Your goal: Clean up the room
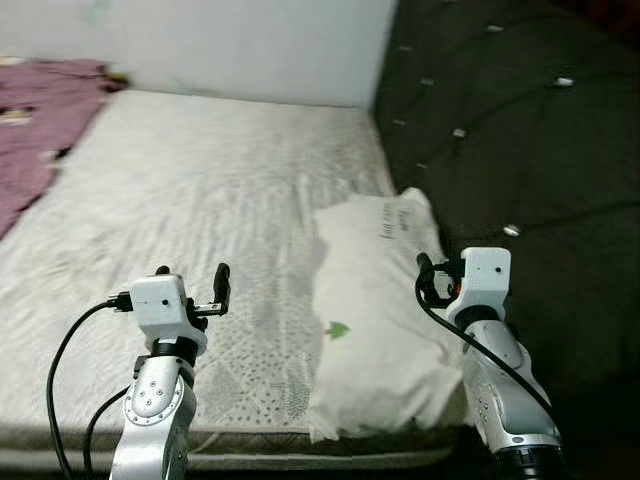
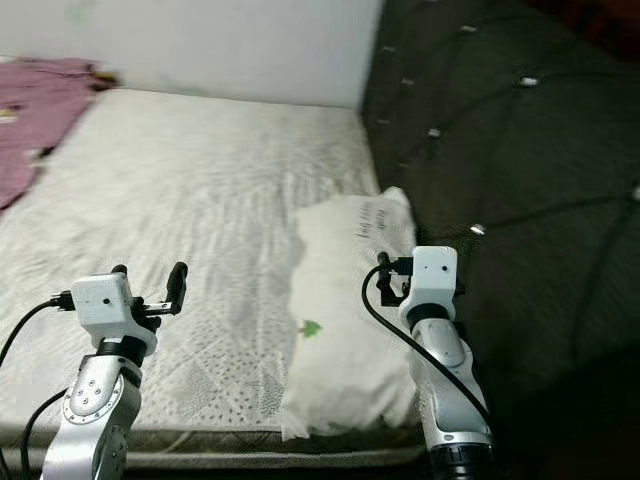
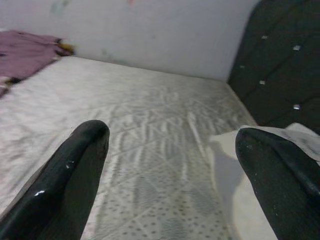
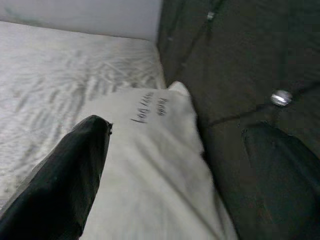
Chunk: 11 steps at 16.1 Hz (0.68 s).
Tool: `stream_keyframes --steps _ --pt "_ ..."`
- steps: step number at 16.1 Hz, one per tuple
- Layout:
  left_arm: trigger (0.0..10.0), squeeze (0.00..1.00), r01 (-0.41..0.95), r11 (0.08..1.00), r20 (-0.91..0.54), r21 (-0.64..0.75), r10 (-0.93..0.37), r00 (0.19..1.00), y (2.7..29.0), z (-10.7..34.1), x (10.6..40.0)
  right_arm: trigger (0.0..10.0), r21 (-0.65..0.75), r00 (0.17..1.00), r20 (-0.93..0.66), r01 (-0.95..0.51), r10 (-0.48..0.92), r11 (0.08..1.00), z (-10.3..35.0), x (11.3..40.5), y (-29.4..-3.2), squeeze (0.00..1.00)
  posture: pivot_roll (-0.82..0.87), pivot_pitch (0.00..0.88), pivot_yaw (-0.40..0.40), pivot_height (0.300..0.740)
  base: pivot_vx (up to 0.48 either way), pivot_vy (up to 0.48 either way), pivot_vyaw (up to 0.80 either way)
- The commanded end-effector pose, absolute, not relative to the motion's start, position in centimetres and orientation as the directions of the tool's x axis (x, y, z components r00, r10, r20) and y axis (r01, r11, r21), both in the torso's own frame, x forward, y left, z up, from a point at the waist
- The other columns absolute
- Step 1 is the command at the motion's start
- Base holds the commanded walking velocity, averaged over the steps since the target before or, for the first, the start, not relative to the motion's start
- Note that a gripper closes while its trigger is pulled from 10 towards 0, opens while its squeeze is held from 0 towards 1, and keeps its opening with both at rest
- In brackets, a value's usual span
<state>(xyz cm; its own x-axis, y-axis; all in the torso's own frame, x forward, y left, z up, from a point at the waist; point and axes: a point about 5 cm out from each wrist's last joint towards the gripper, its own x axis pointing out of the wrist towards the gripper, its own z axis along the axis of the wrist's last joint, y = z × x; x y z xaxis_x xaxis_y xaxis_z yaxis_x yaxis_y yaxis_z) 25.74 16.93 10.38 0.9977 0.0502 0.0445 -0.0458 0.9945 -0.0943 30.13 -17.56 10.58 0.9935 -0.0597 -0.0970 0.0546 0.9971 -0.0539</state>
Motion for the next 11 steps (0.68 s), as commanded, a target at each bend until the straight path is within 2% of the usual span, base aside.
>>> stream_keyframes --steps 1,9,11 --pt "10.0 0.0 -0.041 0.995 0.043 -0.09 0.045 0.998 17.11 10.24 25.78 10.0 -0.054 0.993 -0.095 0.058 -0.063 0.997 10.52 30.16 -17.65 0.0 -0.02 0.006 -0.081 0.74 0.0 0.42 -0.8" --pt "10.0 0.0 -0.036 0.995 0.057 -0.088 0.041 0.998 17.01 10.33 26.17 10.0 -0.01 0.996 -0.091 0.023 -0.024 1.0 10.69 30.61 -17.18 0.0 -0.02 0.0 -0.082 0.74 0.0 0.474 0.0" --pt "10.0 0.0 -0.037 0.995 0.059 -0.089 0.042 0.997 16.99 10.37 26.24 10.0 -0.01 0.995 -0.095 0.023 -0.024 1.0 10.63 30.66 -17.13 0.0 -0.02 0.0 -0.082 0.74 0.0 0.472 -0.8"
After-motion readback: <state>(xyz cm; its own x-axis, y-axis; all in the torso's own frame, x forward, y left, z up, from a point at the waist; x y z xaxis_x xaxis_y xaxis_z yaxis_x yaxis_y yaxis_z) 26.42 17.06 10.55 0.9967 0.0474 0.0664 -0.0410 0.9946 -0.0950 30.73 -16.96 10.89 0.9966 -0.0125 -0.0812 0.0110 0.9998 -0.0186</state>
